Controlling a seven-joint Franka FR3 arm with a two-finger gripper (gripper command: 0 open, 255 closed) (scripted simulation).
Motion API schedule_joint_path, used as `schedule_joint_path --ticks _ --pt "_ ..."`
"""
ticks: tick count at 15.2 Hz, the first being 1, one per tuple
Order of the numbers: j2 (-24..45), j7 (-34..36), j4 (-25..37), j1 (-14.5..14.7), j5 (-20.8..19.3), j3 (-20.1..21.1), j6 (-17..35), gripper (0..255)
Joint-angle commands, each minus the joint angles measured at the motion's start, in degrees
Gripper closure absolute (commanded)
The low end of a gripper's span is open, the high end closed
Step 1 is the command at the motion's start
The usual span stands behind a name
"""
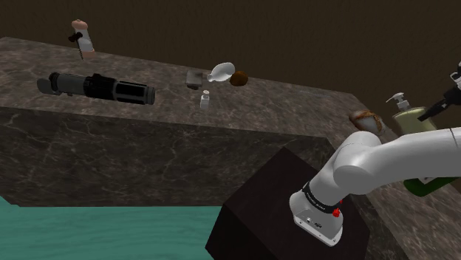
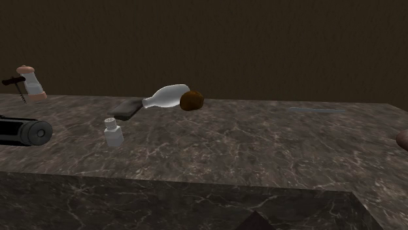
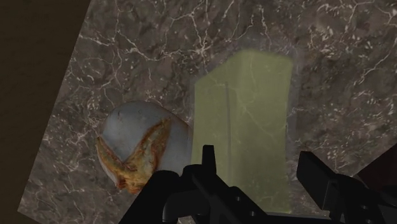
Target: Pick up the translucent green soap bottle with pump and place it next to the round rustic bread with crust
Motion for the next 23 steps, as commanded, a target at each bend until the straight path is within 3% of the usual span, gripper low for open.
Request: schedule_joint_path --ticks 1,23 --pt "-0.40 0.18 -1.34 -0.20 -0.51 -0.43 1.36 255" --pt "-4.90 2.59 -11.99 1.18 -7.10 -8.31 14.45 255"
